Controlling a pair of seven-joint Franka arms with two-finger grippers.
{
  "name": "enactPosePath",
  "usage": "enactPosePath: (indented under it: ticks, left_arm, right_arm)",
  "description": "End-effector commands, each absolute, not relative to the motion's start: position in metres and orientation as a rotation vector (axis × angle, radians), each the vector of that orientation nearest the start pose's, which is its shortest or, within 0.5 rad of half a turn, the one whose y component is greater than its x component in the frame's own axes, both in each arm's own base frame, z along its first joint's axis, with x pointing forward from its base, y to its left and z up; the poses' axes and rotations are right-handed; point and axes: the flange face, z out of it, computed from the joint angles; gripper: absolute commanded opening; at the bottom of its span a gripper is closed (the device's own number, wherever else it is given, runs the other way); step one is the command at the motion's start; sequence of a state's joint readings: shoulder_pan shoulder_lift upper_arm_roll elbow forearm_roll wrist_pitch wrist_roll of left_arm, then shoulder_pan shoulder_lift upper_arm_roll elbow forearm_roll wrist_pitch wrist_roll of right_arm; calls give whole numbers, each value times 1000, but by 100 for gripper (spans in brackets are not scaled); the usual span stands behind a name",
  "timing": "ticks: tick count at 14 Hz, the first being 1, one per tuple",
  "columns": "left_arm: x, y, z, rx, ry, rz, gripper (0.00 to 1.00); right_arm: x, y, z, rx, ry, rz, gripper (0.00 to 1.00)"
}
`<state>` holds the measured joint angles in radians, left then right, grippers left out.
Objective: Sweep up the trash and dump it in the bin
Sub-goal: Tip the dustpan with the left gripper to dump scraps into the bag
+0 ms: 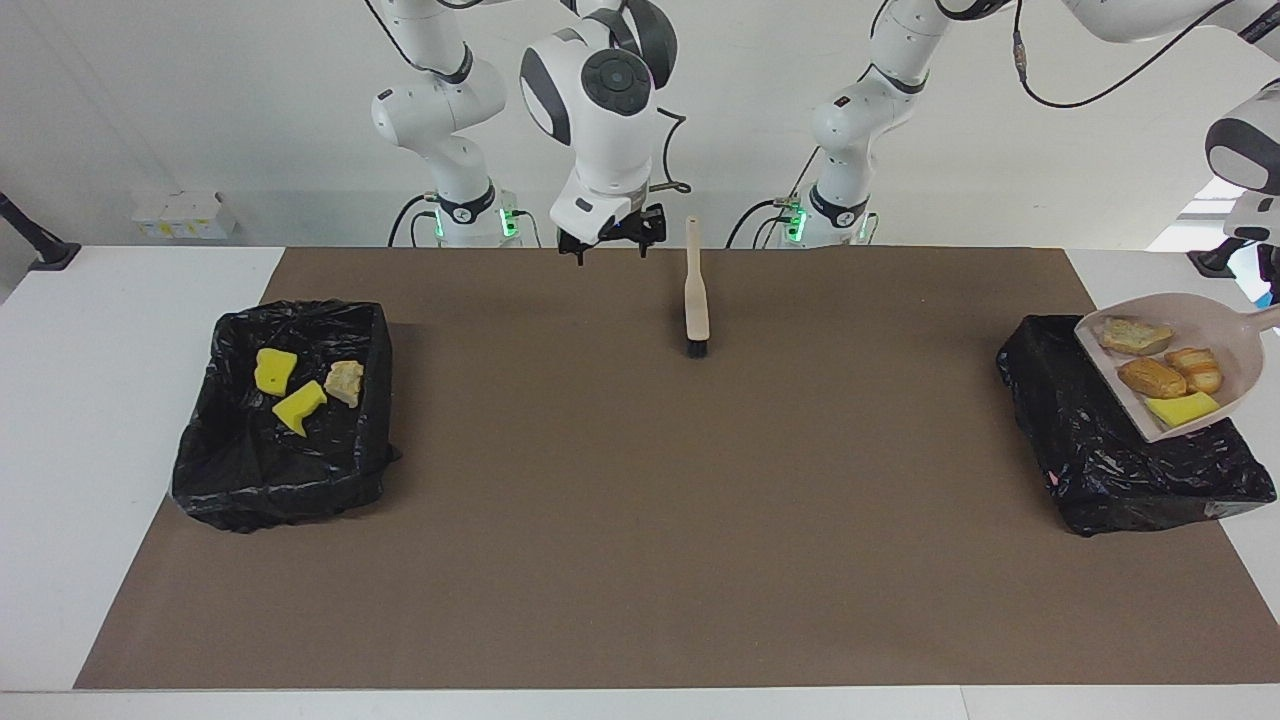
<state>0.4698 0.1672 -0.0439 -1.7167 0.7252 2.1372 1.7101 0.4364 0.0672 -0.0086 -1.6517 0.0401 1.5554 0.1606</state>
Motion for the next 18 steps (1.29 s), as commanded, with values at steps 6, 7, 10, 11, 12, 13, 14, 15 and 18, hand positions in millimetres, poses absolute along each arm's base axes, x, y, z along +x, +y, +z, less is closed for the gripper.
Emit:
enactPosePath:
  ticks: [6, 7, 10, 11, 12, 13, 14, 15, 18]
  left_arm:
    - [566, 294, 565, -1701, 1633, 853, 0]
    - [567, 291, 576, -1684, 1613, 875, 0]
    - [568, 275, 597, -1735, 1584, 873, 0]
    - [568, 263, 599, -1770, 1594, 838, 0]
    - [567, 255, 593, -1845, 1586, 804, 0]
    - [566, 249, 589, -1934, 1564, 767, 0]
    - [569, 232, 583, -1999, 1569, 720, 0]
    - [572, 213, 579, -2050, 1577, 668, 0]
    - [573, 167, 556, -2305, 1510, 466, 0]
  right_arm:
    - [557, 82, 584, -3151, -546, 176, 100]
    - [560, 67, 587, -3152, -534, 161, 100]
    - [564, 21, 590, -3165, -429, 143, 100]
    - [565, 3, 593, -3162, -436, 136, 100]
    - [567, -13, 593, -3160, -441, 124, 100]
    - [569, -26, 594, -3166, -426, 90, 100]
    - [569, -35, 594, -3169, -380, 86, 100]
    - [569, -34, 595, -3164, -351, 80, 100]
    - [568, -16, 598, -3176, -154, 65, 100]
